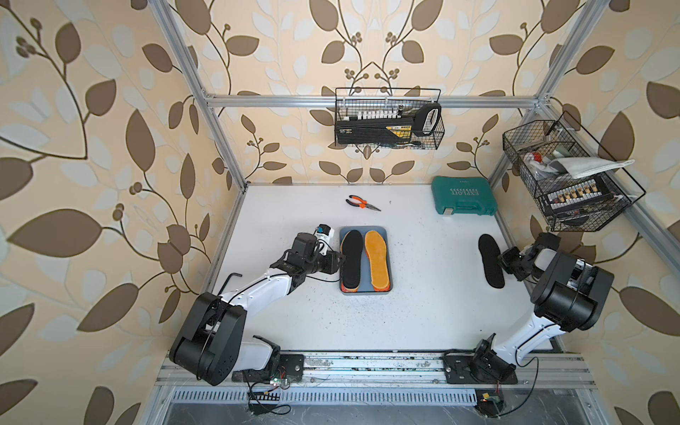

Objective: Put the insoles into the storage box
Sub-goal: Pick up the insole from the center of the board.

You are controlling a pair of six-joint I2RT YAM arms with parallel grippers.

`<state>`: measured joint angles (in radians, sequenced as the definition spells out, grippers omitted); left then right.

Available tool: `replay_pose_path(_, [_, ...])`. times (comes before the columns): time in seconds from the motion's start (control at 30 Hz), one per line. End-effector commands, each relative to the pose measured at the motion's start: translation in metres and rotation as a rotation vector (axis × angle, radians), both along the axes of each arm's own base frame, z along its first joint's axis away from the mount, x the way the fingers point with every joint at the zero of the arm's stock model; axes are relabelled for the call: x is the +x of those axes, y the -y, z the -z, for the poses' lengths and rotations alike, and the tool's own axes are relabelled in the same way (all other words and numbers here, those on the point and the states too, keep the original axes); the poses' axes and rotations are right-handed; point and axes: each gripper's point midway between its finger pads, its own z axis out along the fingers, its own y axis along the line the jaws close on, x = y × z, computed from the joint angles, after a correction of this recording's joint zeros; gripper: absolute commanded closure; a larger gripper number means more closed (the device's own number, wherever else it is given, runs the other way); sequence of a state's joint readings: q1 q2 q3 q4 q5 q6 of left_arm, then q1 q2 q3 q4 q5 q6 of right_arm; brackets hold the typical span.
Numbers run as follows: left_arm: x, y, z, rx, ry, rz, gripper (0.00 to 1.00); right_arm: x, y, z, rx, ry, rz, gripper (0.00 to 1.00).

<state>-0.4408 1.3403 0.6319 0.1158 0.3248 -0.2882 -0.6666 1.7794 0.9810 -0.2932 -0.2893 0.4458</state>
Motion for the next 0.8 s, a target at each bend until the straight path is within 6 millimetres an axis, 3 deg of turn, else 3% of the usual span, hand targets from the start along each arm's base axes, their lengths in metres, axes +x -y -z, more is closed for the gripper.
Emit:
replay_pose_path(0.0, [0.0,0.006,-0.015,-0.01,0.034,0.032,0.56,-0.009,-0.048,0.014,0.116,-0.073,-0.058,1.0])
replay_pose_path(0.33, [-0.001,0.005,-0.018,-0.011,0.043,0.029,0.56,0.022,-0.111,-0.013,0.214,0.09,-0.141,1.0])
replay_pose_path(0.63, [-0.003,0.002,-0.021,-0.006,0.058,0.022,0.56,0.027,-0.157,-0.027,0.231,0.162,-0.239,1.0])
replay_pose_path(0.77, [-0.004,0.003,-0.022,-0.015,0.057,0.032,0.56,0.031,-0.167,-0.04,0.209,0.187,-0.278,1.0])
